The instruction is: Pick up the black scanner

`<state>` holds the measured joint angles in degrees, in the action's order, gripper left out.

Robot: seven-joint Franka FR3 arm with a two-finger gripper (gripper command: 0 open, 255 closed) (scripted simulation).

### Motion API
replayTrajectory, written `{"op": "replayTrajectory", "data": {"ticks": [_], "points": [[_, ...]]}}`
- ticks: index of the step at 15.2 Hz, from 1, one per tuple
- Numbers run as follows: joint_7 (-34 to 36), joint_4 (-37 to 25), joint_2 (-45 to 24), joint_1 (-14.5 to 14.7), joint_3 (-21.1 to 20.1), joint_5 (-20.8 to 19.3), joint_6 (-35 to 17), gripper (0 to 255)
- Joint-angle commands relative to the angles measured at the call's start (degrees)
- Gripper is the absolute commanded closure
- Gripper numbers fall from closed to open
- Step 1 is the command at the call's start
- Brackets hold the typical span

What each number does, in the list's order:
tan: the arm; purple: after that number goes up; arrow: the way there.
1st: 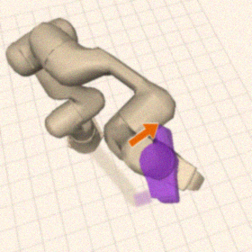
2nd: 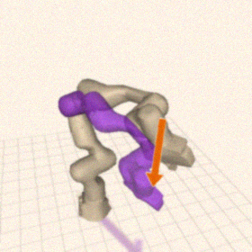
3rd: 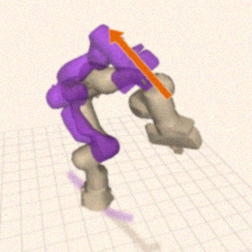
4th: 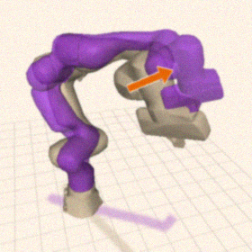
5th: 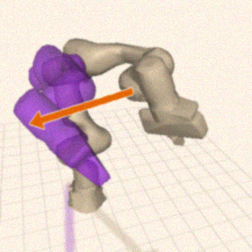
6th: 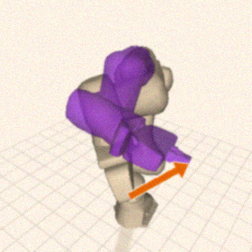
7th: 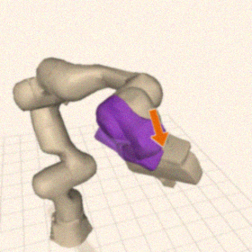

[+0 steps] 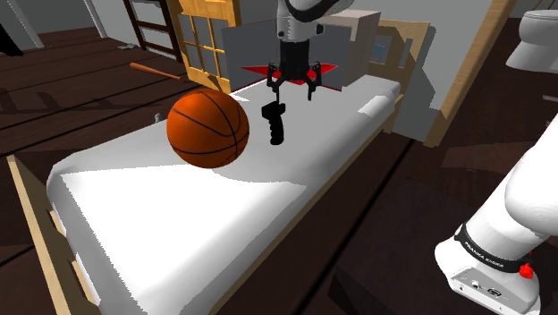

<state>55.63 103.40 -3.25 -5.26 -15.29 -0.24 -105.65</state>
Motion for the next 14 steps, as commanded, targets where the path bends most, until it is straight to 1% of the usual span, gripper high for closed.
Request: {"op": "replayTrajectory", "data": {"ticks": [1, 5, 6, 13, 14], "points": [[4.05, -4.68, -4.65, 0.11, 0.2, -1.14, -0.28, 0], [11.26, -15.3, -13.72, 1.0, 1.26, -3.13, 0.6, 0], [11.43, -15.61, -13.96, 1.06, 1.33, -3.16, 0.64, 0], [11.56, -10.78, -14.7, 1.0, 1.49, -3.4, -4.9, 0], [11.56, -10.76, -14.69, 1.0, 1.49, -3.39, -4.9, 0]]}}
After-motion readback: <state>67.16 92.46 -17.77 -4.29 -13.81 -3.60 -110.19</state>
